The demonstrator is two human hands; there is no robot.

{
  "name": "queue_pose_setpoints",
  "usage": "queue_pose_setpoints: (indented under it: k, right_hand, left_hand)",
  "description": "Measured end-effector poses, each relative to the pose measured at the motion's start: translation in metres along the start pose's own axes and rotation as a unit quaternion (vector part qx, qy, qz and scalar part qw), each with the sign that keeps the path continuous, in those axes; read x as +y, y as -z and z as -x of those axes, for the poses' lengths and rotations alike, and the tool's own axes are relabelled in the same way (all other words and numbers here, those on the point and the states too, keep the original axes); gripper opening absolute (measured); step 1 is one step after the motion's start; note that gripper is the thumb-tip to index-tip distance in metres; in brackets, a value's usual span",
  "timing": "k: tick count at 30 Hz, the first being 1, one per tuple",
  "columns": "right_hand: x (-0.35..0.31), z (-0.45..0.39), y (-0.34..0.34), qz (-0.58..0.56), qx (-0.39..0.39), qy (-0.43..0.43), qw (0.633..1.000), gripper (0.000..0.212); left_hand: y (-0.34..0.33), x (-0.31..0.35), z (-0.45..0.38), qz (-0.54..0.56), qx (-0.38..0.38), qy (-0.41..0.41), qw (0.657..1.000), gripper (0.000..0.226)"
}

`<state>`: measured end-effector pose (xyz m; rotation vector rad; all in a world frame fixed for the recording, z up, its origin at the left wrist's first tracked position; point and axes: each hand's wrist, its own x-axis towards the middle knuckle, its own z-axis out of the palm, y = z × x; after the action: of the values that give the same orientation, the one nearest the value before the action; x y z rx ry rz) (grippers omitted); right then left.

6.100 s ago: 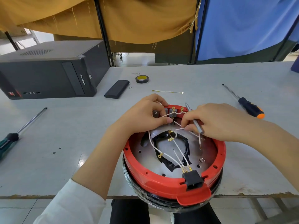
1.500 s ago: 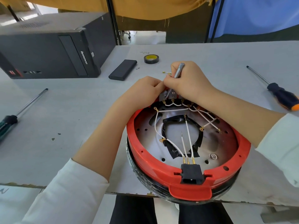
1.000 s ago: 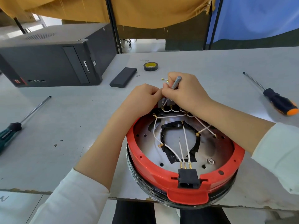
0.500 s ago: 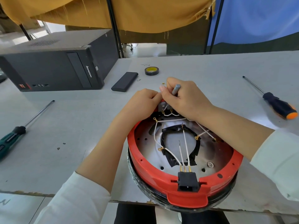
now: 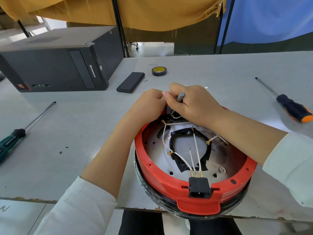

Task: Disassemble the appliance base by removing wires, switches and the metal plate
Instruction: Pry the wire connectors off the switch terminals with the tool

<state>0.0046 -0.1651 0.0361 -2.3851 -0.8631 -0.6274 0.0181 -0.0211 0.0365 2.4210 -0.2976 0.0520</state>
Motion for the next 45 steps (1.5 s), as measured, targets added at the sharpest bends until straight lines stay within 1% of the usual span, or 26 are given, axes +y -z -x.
queue_pose_setpoints:
  k: [3, 6, 7, 10, 13, 17, 21, 23, 26, 29, 31, 33, 36, 38, 40, 42, 45]
  right_hand:
    - [0.001, 0.000, -0.002, 0.015, -0.004, 0.005, 1.000, 0.044]
    - [0.000, 0.002, -0.002, 0.038, -0.002, 0.018, 0.999, 0.036]
    - [-0.001, 0.002, -0.002, 0.041, -0.003, 0.017, 0.999, 0.036]
    - [-0.001, -0.002, -0.003, -0.004, -0.003, -0.035, 0.999, 0.044]
    - [0.004, -0.006, -0.004, -0.071, -0.014, -0.102, 0.992, 0.043]
    - [0.004, -0.006, -0.004, -0.065, -0.034, -0.115, 0.991, 0.042]
    - [0.006, -0.011, -0.007, -0.069, -0.032, -0.139, 0.987, 0.041]
    - [0.007, -0.013, -0.009, -0.039, -0.048, -0.149, 0.987, 0.041]
    - [0.006, -0.011, -0.009, -0.005, -0.056, -0.113, 0.992, 0.042]
    - [0.002, -0.005, -0.004, -0.029, -0.018, -0.063, 0.997, 0.043]
    - [-0.001, -0.003, -0.001, -0.008, -0.004, -0.030, 1.000, 0.040]
    - [-0.003, -0.002, -0.001, 0.040, -0.014, 0.004, 0.999, 0.034]
    - [-0.004, -0.001, -0.002, 0.094, -0.035, 0.029, 0.995, 0.029]
    - [-0.005, -0.002, -0.004, 0.125, -0.045, 0.041, 0.990, 0.027]
    - [-0.007, -0.005, -0.006, 0.137, -0.050, 0.022, 0.989, 0.028]
    - [-0.005, -0.009, -0.008, 0.101, -0.053, -0.029, 0.993, 0.032]
    - [-0.002, -0.013, -0.009, 0.050, -0.055, -0.069, 0.995, 0.037]
  left_hand:
    - [0.001, 0.000, 0.001, 0.011, -0.005, 0.001, 1.000, 0.027]
    - [0.001, -0.001, 0.001, 0.020, -0.008, -0.003, 1.000, 0.028]
    - [0.001, -0.001, 0.000, 0.017, -0.008, -0.006, 1.000, 0.029]
    - [-0.001, -0.002, -0.001, 0.010, 0.010, -0.007, 1.000, 0.041]
    - [-0.003, -0.003, -0.002, 0.006, 0.018, -0.013, 1.000, 0.047]
    - [-0.003, -0.003, -0.003, 0.003, 0.017, -0.020, 1.000, 0.047]
    - [-0.002, -0.002, -0.003, -0.007, 0.018, -0.021, 1.000, 0.047]
    - [-0.002, -0.002, -0.003, -0.013, 0.021, -0.020, 0.999, 0.047]
    - [-0.002, -0.001, -0.002, -0.019, 0.026, -0.010, 0.999, 0.042]
    - [-0.001, 0.000, -0.001, -0.007, 0.015, -0.009, 1.000, 0.040]
    - [0.000, -0.001, -0.001, -0.004, 0.005, -0.005, 1.000, 0.036]
    - [0.001, -0.002, -0.001, -0.027, -0.009, -0.005, 1.000, 0.031]
    - [0.003, 0.002, -0.002, -0.091, -0.032, -0.021, 0.995, 0.038]
    - [0.003, 0.003, -0.001, -0.127, -0.032, -0.024, 0.991, 0.039]
    - [0.003, 0.002, 0.000, -0.130, -0.029, -0.031, 0.991, 0.036]
    - [0.002, 0.000, -0.001, -0.101, -0.025, -0.031, 0.994, 0.026]
    - [0.000, -0.001, -0.002, -0.075, -0.018, -0.021, 0.997, 0.023]
